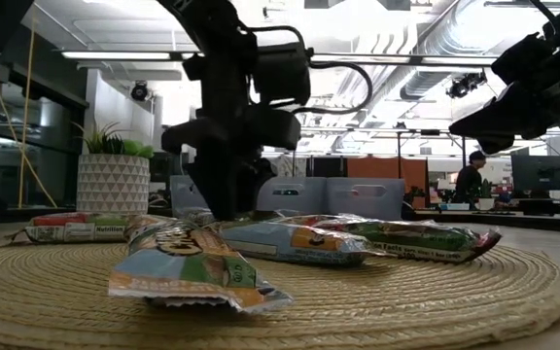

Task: Pick and place Granola Bars by type
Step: Put the yellow granola bar into the middle black bin

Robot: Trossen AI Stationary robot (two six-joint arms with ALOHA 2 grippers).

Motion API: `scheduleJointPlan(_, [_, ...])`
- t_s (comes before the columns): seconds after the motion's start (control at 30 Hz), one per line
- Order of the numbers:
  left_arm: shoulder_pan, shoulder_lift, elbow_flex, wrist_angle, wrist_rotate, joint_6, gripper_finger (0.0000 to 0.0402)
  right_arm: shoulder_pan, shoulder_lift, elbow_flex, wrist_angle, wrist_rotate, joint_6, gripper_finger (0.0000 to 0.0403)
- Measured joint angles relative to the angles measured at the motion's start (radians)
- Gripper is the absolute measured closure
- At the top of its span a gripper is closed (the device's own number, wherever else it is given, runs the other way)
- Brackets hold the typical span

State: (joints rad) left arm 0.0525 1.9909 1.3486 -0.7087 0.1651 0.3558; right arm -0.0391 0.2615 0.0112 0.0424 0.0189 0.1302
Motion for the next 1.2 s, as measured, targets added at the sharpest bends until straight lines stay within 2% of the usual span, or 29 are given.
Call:
scheduleJointPlan(0.5, [-0.001,0.004,0.000,0.015,-0.041,-0.047,0.0201,0.000,0.000,0.000,0.002,0.000,0.000,0.0403])
scheduleJointPlan(0.93, [0.000,0.005,0.004,0.008,-0.082,-0.098,0.0315,0.000,0.000,0.000,0.002,0.000,0.000,0.0403])
scheduleJointPlan(1.2, [0.000,0.012,0.102,-0.094,-0.135,-0.136,0.0333,0.000,0.000,0.000,0.002,0.000,0.000,0.0403])
